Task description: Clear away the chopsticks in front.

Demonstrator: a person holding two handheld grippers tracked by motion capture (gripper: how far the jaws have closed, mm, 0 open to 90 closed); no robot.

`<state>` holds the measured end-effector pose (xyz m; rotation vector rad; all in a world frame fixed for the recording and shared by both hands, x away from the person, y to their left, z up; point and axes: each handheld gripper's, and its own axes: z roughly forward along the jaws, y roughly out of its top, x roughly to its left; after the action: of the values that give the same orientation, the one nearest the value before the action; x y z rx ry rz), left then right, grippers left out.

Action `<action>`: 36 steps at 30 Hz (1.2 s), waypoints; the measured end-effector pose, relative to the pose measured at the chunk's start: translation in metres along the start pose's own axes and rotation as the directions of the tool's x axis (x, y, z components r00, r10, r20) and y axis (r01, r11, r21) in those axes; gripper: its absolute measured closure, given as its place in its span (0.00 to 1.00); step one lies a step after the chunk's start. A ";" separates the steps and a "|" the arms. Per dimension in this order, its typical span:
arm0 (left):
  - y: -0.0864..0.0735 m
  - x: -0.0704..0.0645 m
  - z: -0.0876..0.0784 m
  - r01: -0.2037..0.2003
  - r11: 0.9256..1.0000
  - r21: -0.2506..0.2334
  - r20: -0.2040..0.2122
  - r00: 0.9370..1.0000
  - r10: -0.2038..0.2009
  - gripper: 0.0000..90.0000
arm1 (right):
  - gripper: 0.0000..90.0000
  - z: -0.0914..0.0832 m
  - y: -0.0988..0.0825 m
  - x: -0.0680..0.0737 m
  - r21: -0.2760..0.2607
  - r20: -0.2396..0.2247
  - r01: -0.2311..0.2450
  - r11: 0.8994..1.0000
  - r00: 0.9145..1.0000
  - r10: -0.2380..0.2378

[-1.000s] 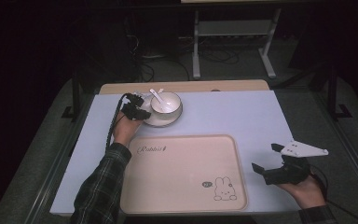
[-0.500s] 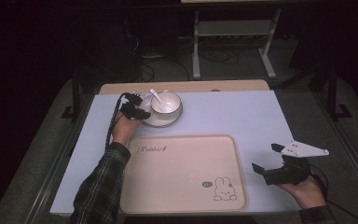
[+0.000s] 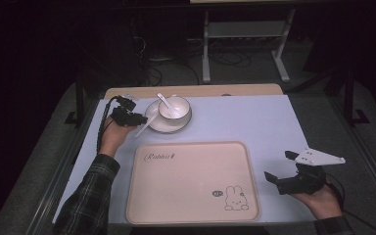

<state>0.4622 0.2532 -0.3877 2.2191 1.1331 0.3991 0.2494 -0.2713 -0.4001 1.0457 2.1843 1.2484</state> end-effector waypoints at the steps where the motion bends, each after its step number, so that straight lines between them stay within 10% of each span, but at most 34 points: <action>1: -0.003 0.001 0.000 0.002 1.000 0.000 0.006 1.000 -0.002 0.75 | 0.00 0.000 0.000 0.000 0.000 0.000 0.000 1.000 1.000 0.000; 36: -0.015 0.002 0.018 0.038 0.999 0.037 -0.007 0.999 -0.038 0.95 | 0.00 -0.001 -0.001 -0.001 0.000 0.002 -0.002 1.000 1.000 0.002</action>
<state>0.4630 0.2548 -0.4109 2.2267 1.1931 0.3720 0.2492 -0.2724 -0.4005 1.0492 2.1819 1.2484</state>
